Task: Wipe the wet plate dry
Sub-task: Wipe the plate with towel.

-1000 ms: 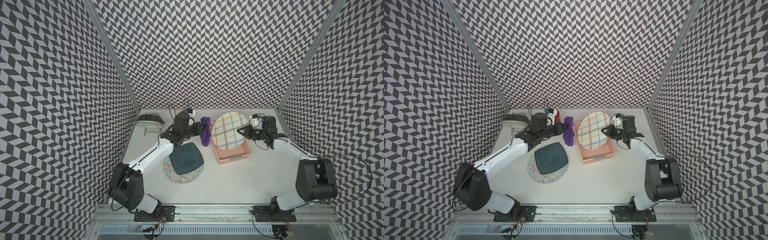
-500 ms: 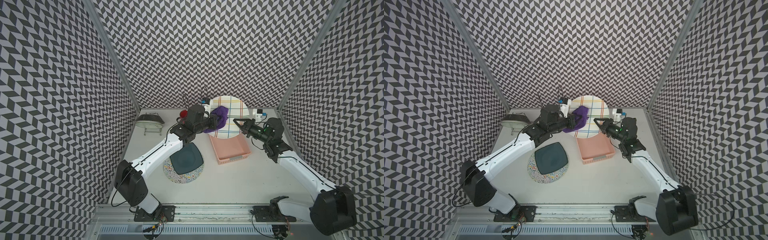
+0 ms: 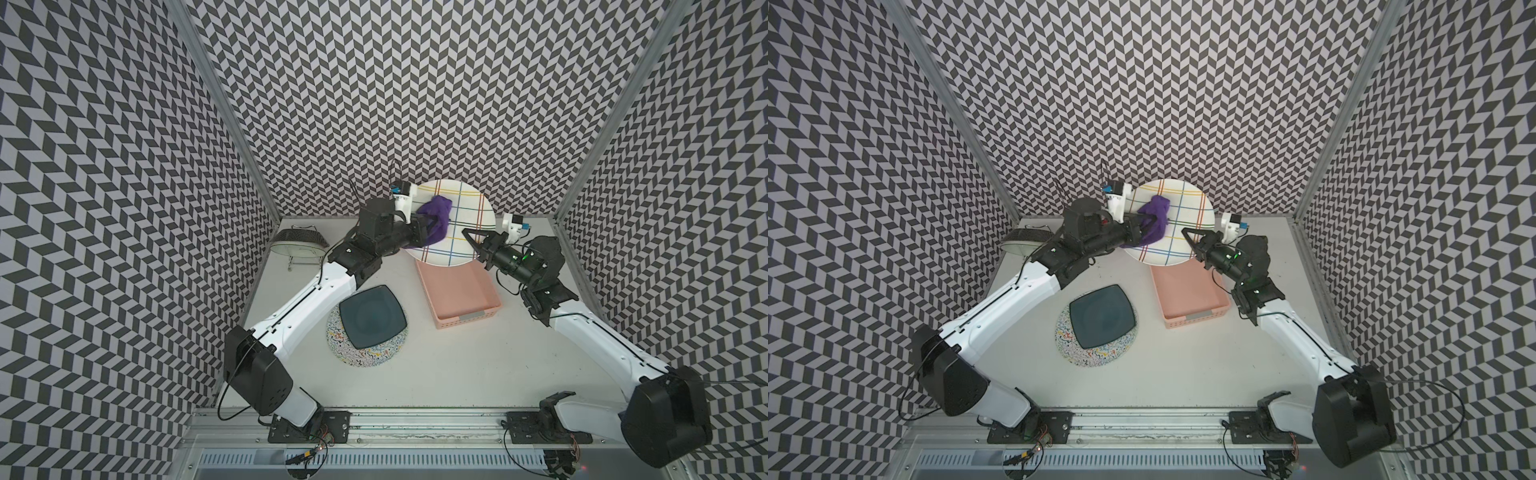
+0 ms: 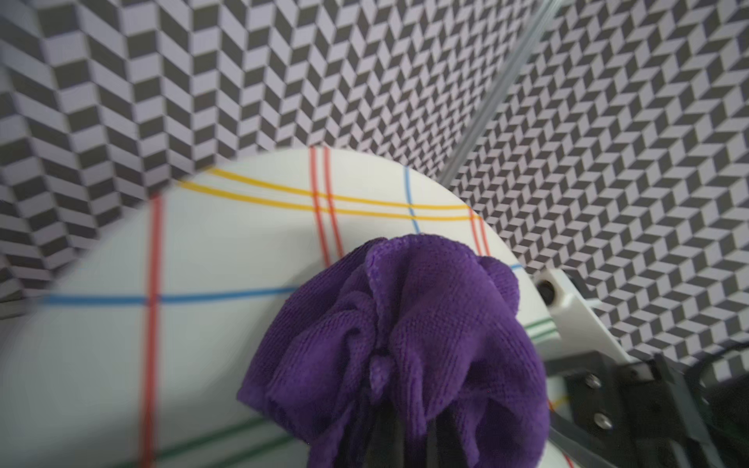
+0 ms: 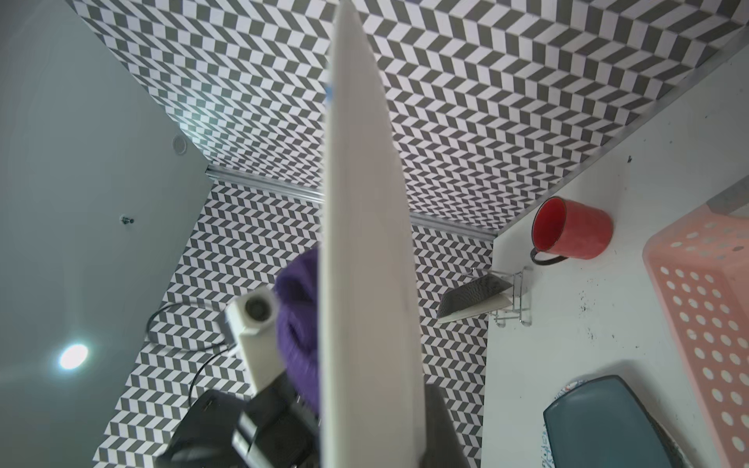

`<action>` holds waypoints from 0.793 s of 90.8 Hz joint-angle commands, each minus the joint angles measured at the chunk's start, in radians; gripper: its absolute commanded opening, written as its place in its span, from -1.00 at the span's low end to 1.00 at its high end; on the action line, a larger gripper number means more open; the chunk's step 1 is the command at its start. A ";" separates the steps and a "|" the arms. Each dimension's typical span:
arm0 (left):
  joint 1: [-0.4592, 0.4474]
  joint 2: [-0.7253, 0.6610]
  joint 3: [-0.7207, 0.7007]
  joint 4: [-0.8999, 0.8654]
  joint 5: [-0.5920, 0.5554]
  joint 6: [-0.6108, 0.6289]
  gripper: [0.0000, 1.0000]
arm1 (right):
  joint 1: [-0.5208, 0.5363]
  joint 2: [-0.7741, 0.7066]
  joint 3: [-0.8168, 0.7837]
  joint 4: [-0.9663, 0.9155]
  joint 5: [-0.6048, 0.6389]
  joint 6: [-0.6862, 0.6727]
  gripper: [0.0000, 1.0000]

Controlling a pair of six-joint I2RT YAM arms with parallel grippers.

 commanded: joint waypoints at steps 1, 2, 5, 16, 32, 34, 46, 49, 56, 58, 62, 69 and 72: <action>-0.007 0.062 0.046 -0.197 -0.019 0.060 -1.00 | 0.084 -0.117 0.099 0.232 -0.095 -0.056 -1.00; -0.017 0.067 0.050 -0.200 -0.017 0.065 -1.00 | 0.089 -0.119 0.097 0.235 -0.097 -0.055 -1.00; -0.061 0.078 0.058 -0.201 -0.016 0.079 -1.00 | 0.097 -0.126 0.096 0.248 -0.099 -0.051 -1.00; -0.203 0.092 0.039 -0.147 -0.005 0.068 -1.00 | 0.090 -0.165 0.102 0.272 -0.037 -0.068 -1.00; -0.009 0.015 -0.034 0.023 0.075 -0.109 -1.00 | 0.042 -0.159 0.147 0.227 -0.008 -0.105 -1.00; 0.019 0.017 -0.021 0.023 0.082 -0.104 -1.00 | 0.049 -0.151 0.156 0.214 -0.023 -0.123 -1.00; 0.028 0.095 0.155 -0.086 0.110 0.024 -1.00 | 0.143 -0.093 0.211 0.108 -0.129 -0.296 -1.00; 0.003 0.111 0.174 -0.089 0.111 0.057 -1.00 | 0.164 -0.086 0.209 0.110 -0.137 -0.315 -1.00; -0.055 0.148 0.213 -0.107 0.107 0.092 -1.00 | 0.177 -0.090 0.186 0.191 -0.102 -0.288 -1.00; -0.064 0.153 0.214 -0.110 0.106 0.091 -1.00 | 0.175 -0.094 0.181 0.211 -0.078 -0.283 -1.00; -0.070 0.152 0.200 -0.107 0.109 0.080 -1.00 | 0.164 -0.099 0.193 0.213 -0.036 -0.291 -1.00; -0.039 0.119 0.152 -0.104 0.096 0.059 -1.00 | 0.126 -0.092 0.254 0.157 -0.005 -0.321 -1.00; -0.010 0.095 0.123 -0.103 0.086 0.033 -1.00 | 0.095 -0.089 0.275 0.136 0.001 -0.314 -1.00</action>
